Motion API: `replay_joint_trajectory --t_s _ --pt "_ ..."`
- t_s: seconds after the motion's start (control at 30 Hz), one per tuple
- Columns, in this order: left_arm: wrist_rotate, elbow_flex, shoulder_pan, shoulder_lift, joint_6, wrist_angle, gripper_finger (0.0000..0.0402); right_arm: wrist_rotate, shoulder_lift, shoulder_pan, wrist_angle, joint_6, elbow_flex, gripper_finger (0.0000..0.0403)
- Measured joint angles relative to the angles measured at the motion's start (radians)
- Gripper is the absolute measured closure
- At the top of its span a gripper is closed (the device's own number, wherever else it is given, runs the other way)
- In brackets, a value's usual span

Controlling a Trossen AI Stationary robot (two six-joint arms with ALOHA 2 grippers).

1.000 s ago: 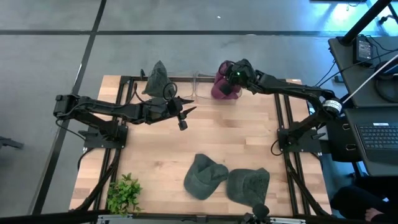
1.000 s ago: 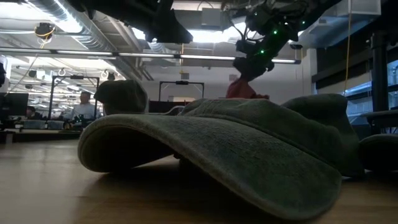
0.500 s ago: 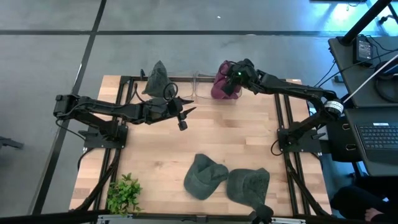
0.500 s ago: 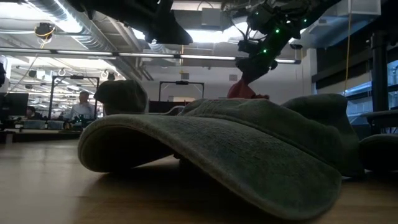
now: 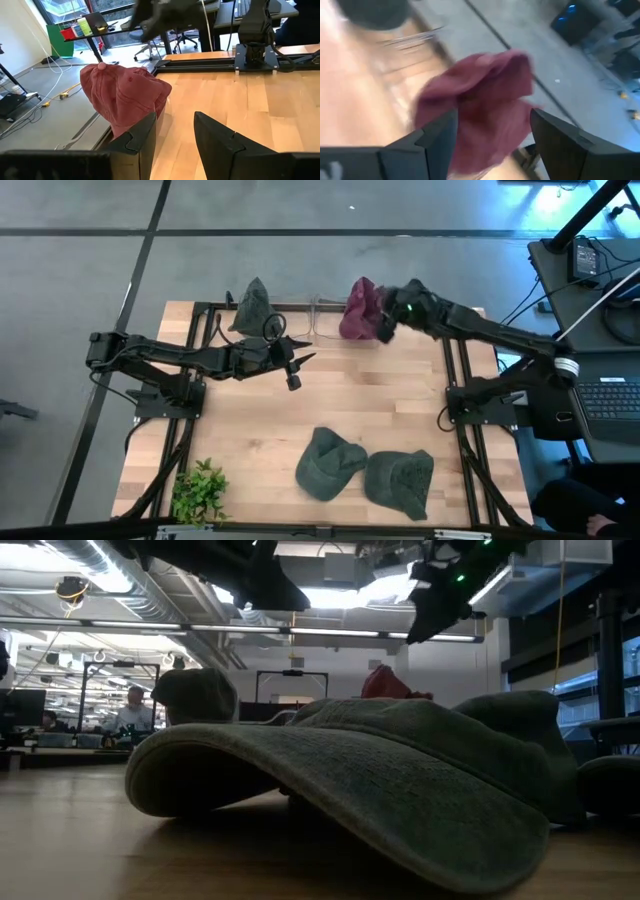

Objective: Pick & Place hat
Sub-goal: Put the left black cap into the left transparent bin

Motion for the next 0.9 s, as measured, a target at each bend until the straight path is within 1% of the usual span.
replay_joint_trajectory --t_s 0.1,0.17,0.33,0.4,0.47,0.53,0.6,0.77,0.9 --pt "0.0 0.0 0.0 0.0 0.0 0.0 0.0274 -0.001 -0.069 0.098 -0.025 0.069 -0.076 0.0155" --pt "0.0 0.0 0.0 0.0 0.0 0.0 0.0274 -0.001 -0.118 0.175 0.008 0.106 -0.154 0.0155" --pt "0.0 0.0 0.0 0.0 -0.02 0.0 0.0274 -0.008 -0.222 0.368 0.222 0.125 -0.385 0.0155" --pt "0.0 0.0 0.0 0.0 -0.025 0.0 0.0271 -0.012 -0.25 0.439 0.297 0.1 -0.458 0.0155" --pt "0.0 0.0 0.0 0.0 -0.026 -0.007 0.0264 -0.012 -0.27 0.494 0.336 0.089 -0.505 0.0155" --pt "0.002 0.0 0.0 0.005 -0.029 -0.008 0.0252 -0.01 -0.281 0.527 0.365 0.089 -0.532 0.0155" --pt "0.036 0.0 -0.001 0.015 -0.038 -0.014 0.0236 0.0 -0.284 0.543 0.37 0.1 -0.54 0.0155" --pt "0.196 0.0 -0.001 0.057 -0.167 -0.014 0.0198 0.009 -0.283 0.546 0.371 0.104 -0.54 0.0155" --pt "0.296 0.005 -0.001 0.113 -0.233 0.001 0.019 0.01 -0.283 0.546 0.37 0.099 -0.54 0.0155"
